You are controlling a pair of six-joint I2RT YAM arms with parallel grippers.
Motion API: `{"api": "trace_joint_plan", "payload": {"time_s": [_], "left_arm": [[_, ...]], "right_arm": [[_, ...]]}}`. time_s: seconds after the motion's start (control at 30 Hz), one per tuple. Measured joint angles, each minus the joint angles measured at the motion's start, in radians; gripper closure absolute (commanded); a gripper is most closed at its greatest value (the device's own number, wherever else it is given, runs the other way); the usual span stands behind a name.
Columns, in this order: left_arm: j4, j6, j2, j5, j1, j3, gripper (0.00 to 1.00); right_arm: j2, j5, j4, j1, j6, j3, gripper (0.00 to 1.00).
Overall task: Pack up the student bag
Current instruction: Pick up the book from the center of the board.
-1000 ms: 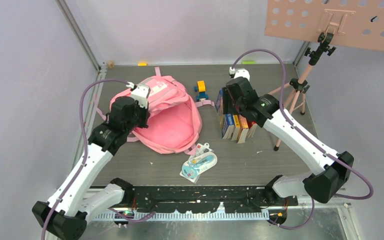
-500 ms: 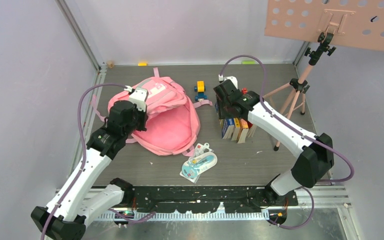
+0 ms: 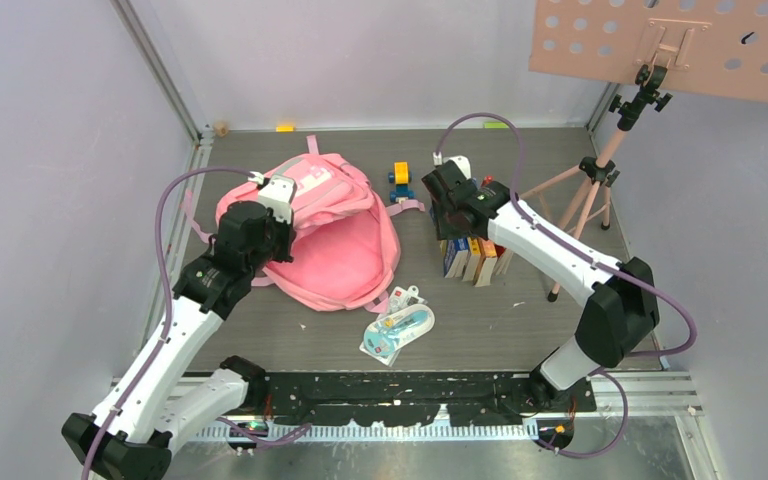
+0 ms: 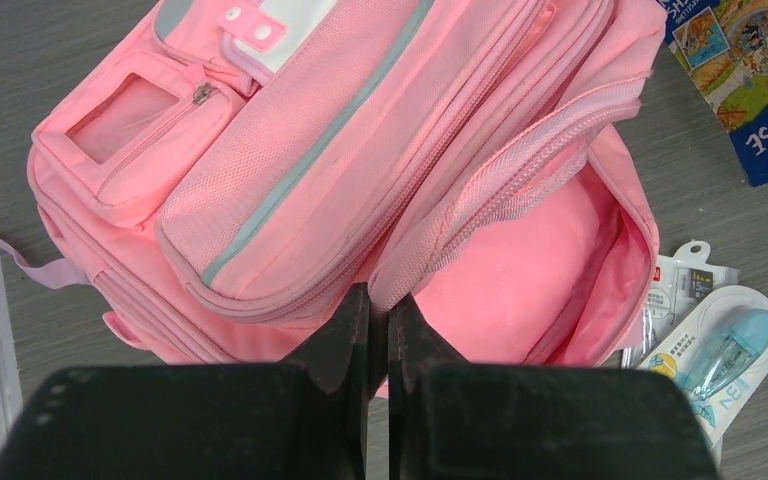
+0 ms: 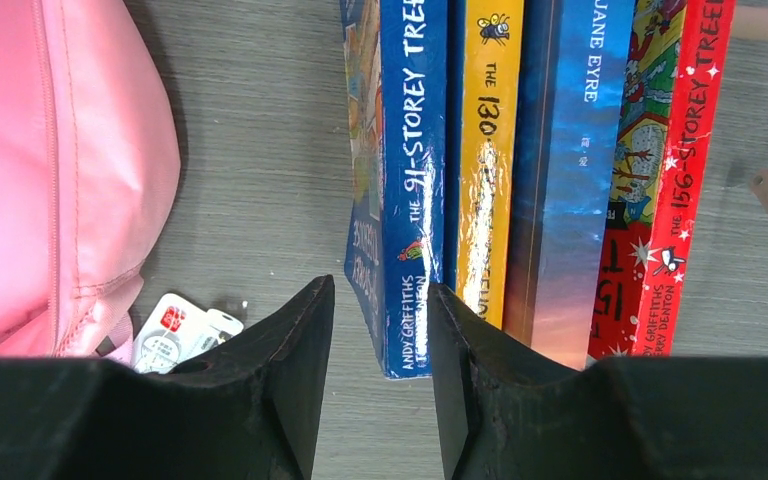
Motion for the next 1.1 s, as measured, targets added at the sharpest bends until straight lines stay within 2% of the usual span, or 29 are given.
{"api": "trace_joint_plan", "payload": {"time_s": [1.1], "left_arm": [[0.000, 0.000, -0.011, -0.013, 0.000, -0.005, 1.00]], "right_arm": [[0.034, 0.017, 0.004, 0.001, -0.010, -0.017, 0.57]]}}
